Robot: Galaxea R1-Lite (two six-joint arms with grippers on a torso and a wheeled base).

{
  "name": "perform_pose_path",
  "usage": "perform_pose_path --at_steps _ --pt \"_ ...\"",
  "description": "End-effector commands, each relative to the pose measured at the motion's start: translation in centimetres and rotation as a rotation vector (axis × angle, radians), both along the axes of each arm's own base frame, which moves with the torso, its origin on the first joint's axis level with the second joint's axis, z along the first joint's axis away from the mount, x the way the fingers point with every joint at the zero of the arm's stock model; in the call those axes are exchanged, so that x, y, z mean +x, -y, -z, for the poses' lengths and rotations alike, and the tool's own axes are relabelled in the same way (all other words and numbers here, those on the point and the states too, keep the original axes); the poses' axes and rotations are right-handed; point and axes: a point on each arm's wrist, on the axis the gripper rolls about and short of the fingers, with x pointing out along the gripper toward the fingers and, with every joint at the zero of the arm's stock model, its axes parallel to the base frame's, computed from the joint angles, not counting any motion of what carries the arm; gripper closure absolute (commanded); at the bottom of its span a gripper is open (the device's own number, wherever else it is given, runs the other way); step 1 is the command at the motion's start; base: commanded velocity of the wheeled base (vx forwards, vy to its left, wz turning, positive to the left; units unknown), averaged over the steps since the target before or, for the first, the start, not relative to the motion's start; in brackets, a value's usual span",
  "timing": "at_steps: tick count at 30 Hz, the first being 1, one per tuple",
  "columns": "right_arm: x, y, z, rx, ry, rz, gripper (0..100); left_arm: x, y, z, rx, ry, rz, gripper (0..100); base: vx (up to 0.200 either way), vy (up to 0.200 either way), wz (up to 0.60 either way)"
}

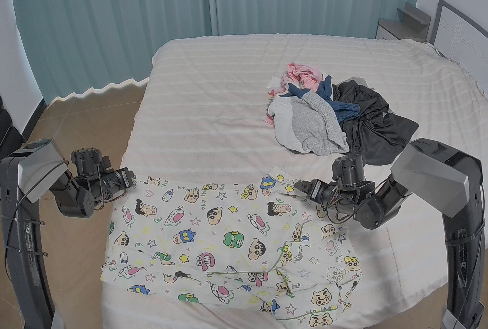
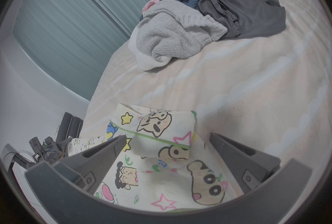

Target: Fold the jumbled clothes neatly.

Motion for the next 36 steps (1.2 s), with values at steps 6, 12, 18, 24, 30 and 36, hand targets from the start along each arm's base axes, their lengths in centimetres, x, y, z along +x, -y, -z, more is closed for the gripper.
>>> perform_pose_path --at_steps 6,12,18,24,30,36 --pt "1.3 -0.6 0.6 0.015 0.038 0.012 0 -0.2 0.5 -0.1 0.000 -0.004 0.009 100 0.000 0.000 0.00" --pt "2.0 -0.9 -0.1 0.023 0.072 0.010 0 -0.2 0.5 -0.2 0.008 0.010 -0.004 100 0.000 0.000 0.00" --pt "2.3 -1.5 0.2 0.020 0.078 0.000 100 -0.2 0.5 -0.1 0.008 0.012 -0.004 100 0.000 0.000 0.00" --pt "2.4 -1.5 -0.5 0.017 0.099 0.001 100 -0.4 0.5 0.0 0.007 0.006 -0.004 100 0.000 0.000 0.00" --pt "2.6 -1.4 -0.8 -0.003 0.122 -0.007 100 -0.5 0.5 0.1 0.007 0.003 -0.004 100 0.000 0.000 0.00" --pt "4.5 -1.7 -2.5 0.008 0.221 0.046 100 -0.5 0.5 0.0 0.009 0.005 -0.008 100 0.000 0.000 0.00"
